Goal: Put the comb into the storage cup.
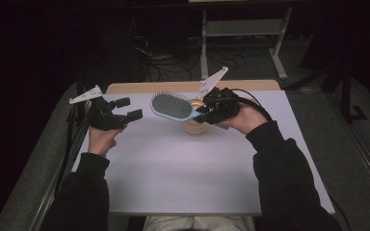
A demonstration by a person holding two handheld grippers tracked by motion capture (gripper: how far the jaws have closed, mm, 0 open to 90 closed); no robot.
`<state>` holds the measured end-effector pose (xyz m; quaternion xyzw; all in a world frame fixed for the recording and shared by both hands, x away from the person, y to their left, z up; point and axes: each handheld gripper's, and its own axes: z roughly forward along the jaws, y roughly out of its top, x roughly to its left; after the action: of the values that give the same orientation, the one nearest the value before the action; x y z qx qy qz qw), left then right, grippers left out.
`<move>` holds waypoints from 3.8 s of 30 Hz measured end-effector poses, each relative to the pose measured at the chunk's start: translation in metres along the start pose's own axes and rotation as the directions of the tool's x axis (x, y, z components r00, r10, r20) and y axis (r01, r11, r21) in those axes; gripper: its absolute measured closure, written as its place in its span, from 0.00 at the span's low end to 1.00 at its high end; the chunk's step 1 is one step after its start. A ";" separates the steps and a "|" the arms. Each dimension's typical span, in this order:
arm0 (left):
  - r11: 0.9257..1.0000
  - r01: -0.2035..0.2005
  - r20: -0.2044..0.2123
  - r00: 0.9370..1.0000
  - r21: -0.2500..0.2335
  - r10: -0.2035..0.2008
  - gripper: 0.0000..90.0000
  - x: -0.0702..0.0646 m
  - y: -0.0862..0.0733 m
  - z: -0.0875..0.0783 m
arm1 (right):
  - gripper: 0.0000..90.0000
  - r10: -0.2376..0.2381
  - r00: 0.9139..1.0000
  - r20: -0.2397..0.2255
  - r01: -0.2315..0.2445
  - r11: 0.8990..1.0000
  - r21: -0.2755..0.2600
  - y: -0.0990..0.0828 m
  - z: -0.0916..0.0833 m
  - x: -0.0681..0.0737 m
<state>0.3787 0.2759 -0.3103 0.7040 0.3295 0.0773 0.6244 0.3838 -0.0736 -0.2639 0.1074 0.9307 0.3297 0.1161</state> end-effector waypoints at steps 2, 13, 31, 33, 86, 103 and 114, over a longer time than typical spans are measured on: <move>1.000 0.020 -0.004 1.000 -0.007 -0.020 0.01 0.000 0.001 0.003 | 0.76 0.001 1.000 -0.003 -0.001 1.000 -0.006 0.001 0.001 0.000; 0.998 0.055 -0.008 0.998 -0.018 -0.055 0.01 -0.007 0.007 0.018 | 0.76 0.004 1.000 0.003 -0.004 0.999 -0.039 0.003 0.006 -0.004; 0.991 0.136 0.045 0.990 0.007 -0.137 0.03 -0.022 0.010 0.059 | 0.76 -0.009 1.000 0.026 0.010 0.998 -0.059 0.007 0.018 -0.004; 0.988 0.156 0.069 0.985 -0.006 -0.155 0.06 -0.022 0.009 0.060 | 0.76 -0.013 0.999 0.029 0.015 0.998 -0.059 0.007 0.020 -0.004; 0.999 -0.040 -0.018 0.999 -0.011 0.040 0.61 -0.043 0.082 0.076 | 0.00 0.292 0.952 0.096 -0.275 0.948 -0.157 -0.052 0.010 -0.030; 0.997 -0.070 0.025 0.997 -0.039 0.071 0.61 -0.041 0.119 0.078 | 0.00 0.389 0.919 0.066 -0.368 0.905 -0.214 -0.102 0.006 -0.021; 0.993 -0.098 -0.028 0.995 -0.061 0.097 0.61 -0.028 0.134 0.087 | 0.00 0.439 0.895 0.076 -0.409 0.877 -0.253 -0.134 0.000 -0.010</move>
<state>0.4516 0.1871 -0.1952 0.6983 0.2998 0.1267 0.6375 0.3771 -0.1784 -0.3477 0.3162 0.8301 0.4452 0.1133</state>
